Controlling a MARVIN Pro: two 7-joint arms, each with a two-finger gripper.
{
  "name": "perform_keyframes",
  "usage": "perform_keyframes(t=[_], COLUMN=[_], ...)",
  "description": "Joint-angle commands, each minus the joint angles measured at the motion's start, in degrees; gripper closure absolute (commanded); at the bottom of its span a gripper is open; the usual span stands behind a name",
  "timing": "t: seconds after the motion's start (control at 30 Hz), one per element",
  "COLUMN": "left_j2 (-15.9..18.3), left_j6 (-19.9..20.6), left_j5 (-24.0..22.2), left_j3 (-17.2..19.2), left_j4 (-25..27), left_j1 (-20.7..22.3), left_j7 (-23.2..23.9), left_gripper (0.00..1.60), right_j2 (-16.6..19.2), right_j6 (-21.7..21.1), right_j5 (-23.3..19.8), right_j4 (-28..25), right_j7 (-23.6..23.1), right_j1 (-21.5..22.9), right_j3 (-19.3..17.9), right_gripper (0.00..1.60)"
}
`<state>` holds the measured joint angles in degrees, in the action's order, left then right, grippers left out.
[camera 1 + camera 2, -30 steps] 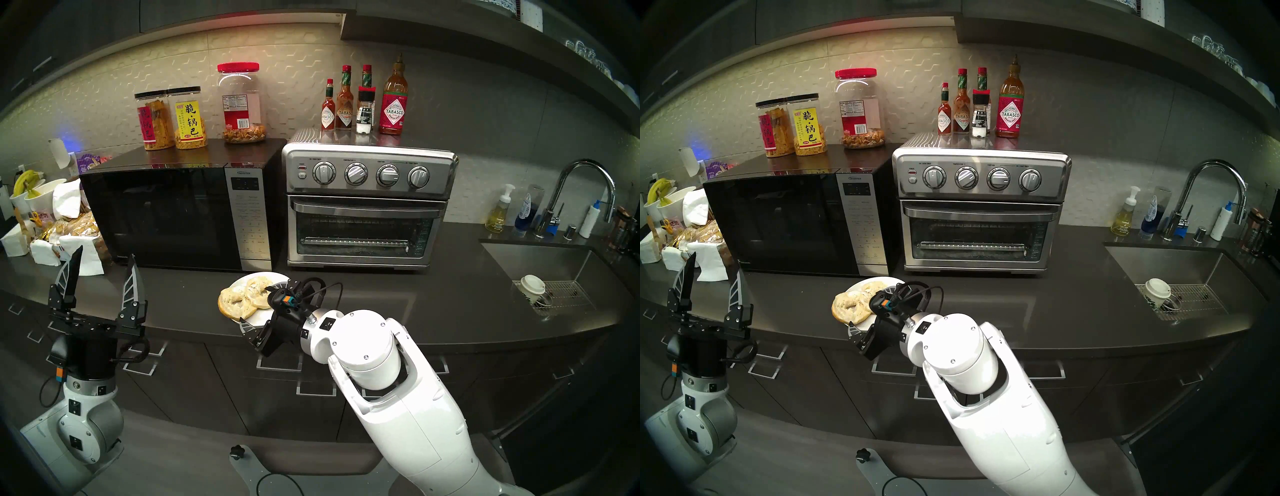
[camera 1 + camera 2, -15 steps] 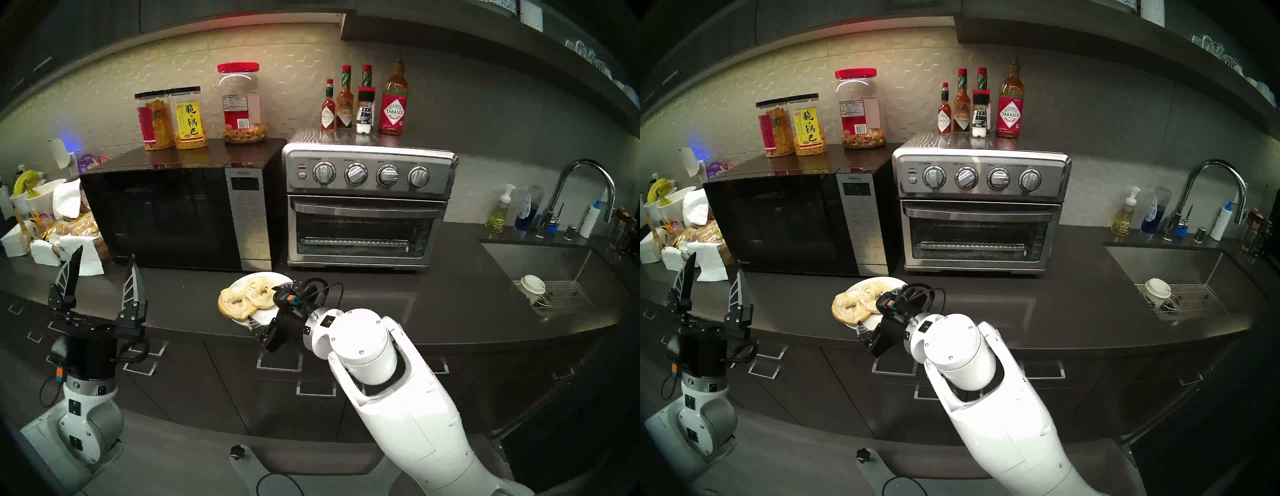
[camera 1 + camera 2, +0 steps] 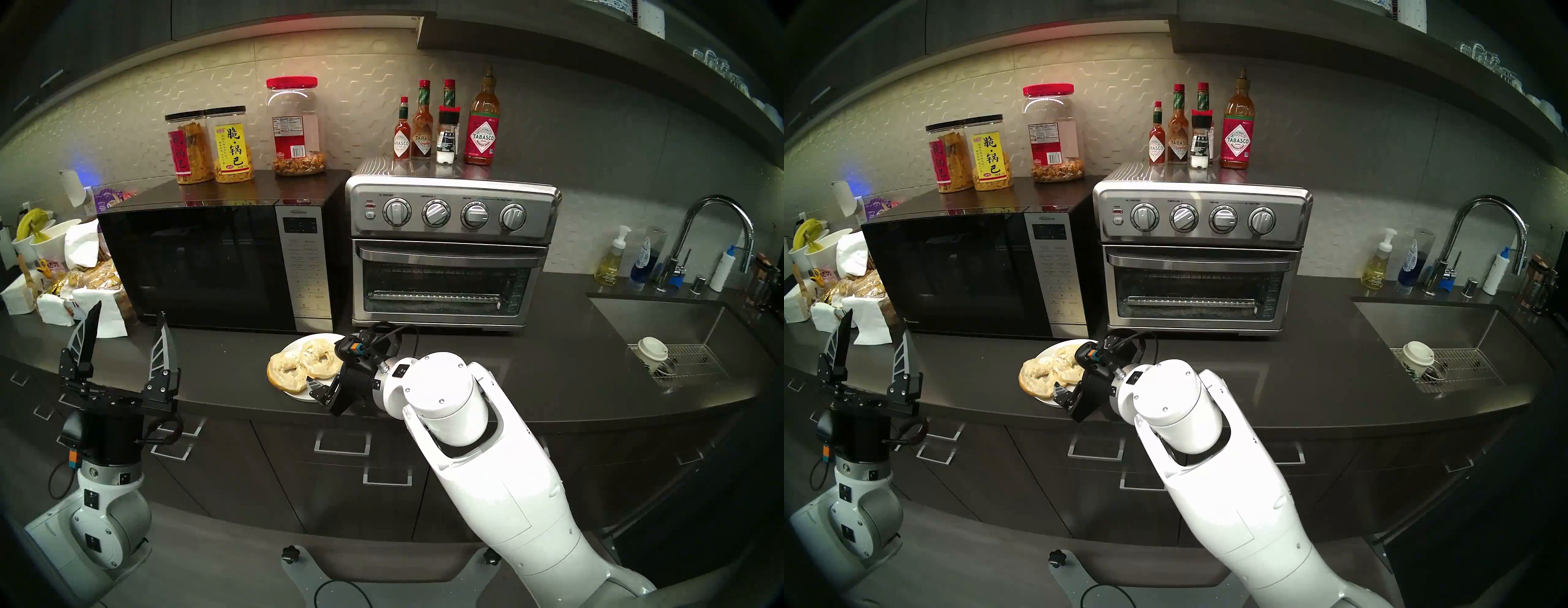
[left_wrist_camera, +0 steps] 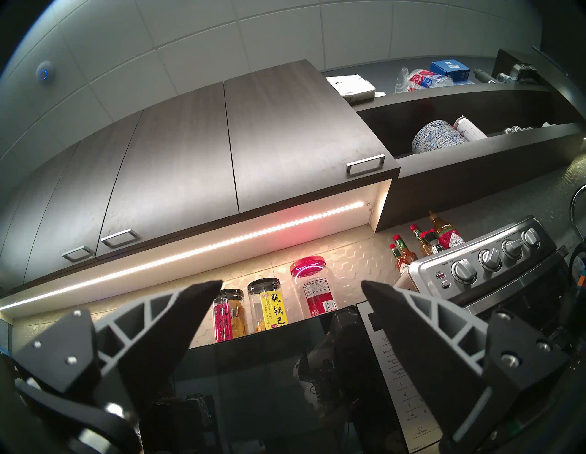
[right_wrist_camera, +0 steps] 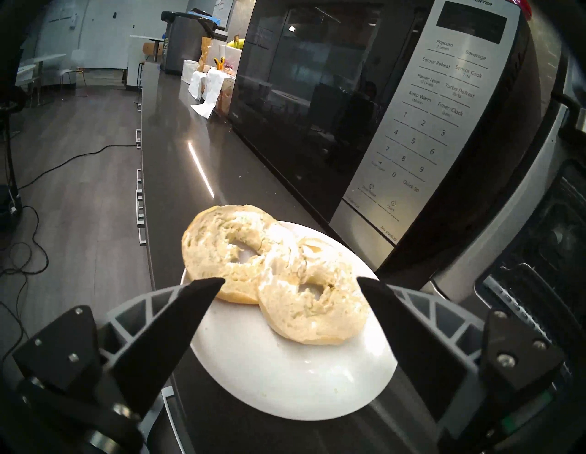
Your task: Open the oven and place the bagel inside on the rack
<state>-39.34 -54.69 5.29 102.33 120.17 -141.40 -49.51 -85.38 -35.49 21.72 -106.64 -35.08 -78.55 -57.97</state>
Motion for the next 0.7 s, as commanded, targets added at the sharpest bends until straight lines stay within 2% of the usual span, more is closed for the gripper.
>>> perform_keyframes(t=[0.0,0.27,0.67], left_j2=[0.0,0.0,0.0], left_j6=[0.0,0.0,0.0], left_j5=[0.0,0.0,0.0], left_j3=[0.4,0.4,0.4], left_j4=[0.5,0.5,0.5], left_j1=[0.1,0.0,0.0], left_j7=[0.0,0.0,0.0], left_gripper=[0.00,0.00,0.00], right_j2=[-0.6,-0.9,-2.4], right_j6=[-2.5,-3.9,-2.5], right_j5=[0.9,2.7,2.9], right_j4=[0.6,2.2,4.5], right_j7=[-2.6,-3.9,-3.1], right_j1=[5.3,6.6,6.2], right_j3=[0.8,2.0,1.1], right_gripper=[0.00,0.00,0.00])
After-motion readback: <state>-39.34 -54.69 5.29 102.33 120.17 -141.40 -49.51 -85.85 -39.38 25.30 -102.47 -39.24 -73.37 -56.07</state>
